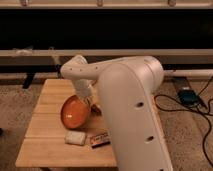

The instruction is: Drag the ceramic bowl in a circle

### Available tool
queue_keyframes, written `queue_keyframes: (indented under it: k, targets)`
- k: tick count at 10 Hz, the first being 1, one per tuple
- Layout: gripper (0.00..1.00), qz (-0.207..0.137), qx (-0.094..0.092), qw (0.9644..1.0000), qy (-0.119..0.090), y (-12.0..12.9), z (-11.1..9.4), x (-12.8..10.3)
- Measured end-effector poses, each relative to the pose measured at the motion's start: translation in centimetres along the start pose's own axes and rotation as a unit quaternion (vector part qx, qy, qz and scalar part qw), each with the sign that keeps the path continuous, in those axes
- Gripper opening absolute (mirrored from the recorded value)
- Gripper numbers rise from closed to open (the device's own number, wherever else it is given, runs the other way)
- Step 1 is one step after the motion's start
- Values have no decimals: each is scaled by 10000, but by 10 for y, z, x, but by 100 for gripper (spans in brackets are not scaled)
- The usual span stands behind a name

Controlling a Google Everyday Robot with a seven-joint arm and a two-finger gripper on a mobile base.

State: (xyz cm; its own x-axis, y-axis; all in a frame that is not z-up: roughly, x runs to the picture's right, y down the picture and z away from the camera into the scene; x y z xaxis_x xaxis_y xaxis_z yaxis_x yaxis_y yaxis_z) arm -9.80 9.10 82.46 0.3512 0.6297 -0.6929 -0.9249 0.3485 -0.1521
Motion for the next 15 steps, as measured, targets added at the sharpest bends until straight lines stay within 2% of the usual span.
queue_keyframes:
  k: [3,5,6,8,9,11,13,15]
  targets:
    - [42,-617,-269,9975,-204,46,-13,6]
    - [64,-1029,-446,9931,-335,83,-20,0]
    - [71,-1091,-486,9922,-358,86,-20,-1]
    - [75,-1062,-599,9915,-454,90,-18,-9]
    - [75,-953,-627,9923,-485,92,-17,-15]
    - [75,-664,-674,9940,-553,75,-14,-18]
    - [75,-459,-764,9932,-750,65,-20,-21]
    - [75,-321,-847,9922,-860,52,-31,-20]
